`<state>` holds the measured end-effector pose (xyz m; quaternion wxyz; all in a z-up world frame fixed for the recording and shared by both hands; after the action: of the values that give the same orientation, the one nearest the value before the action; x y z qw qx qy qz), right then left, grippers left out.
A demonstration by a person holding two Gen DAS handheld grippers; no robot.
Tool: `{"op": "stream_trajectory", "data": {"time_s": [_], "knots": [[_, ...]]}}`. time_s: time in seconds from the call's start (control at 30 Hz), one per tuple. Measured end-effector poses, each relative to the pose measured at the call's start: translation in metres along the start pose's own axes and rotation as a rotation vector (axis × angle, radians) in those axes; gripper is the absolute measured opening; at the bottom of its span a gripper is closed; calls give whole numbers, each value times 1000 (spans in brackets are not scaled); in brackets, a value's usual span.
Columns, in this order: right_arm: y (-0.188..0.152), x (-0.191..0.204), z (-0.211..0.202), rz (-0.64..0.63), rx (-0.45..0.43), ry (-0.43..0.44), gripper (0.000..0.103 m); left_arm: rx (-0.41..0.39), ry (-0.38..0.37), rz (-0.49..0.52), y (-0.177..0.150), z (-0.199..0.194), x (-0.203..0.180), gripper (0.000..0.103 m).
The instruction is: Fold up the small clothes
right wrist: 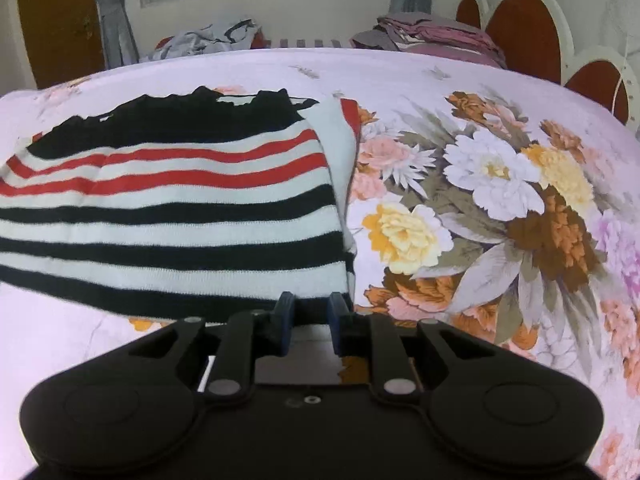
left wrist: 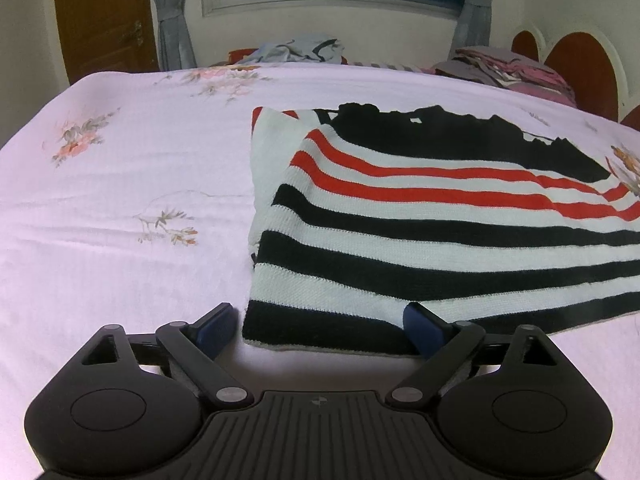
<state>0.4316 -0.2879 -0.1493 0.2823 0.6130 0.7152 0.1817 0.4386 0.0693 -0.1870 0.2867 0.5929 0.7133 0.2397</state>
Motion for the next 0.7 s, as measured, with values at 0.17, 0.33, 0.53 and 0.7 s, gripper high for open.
{"op": "stream_trajectory", "data": {"time_s": [0.17,0.33,0.53,0.7], "knots": [[-1,3,2,-30,1,-12,17,5,2,0,1,1,0,92],[-1,6,2,-56,2,-23,17,14,11,-1,3,1,0,93],[1,-5,-24,10,-71,-9,24,-86,96,-83,7,-18,24,92],[-14,-11,-2,14,55,10,23,6,107,-141,11,4,45,93]]}}
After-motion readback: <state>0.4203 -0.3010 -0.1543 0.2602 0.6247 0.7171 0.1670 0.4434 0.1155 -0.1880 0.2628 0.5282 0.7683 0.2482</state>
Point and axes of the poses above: each gripper's, at about its wrist camera, not at the fingertips, and z roughly the way its jaws point, x to its left, y to its top, the point moved 2 cm from there along z, roughly the way its jaws point, and after that the axes turned 11 degrees about -z, right-handed, at the moved point
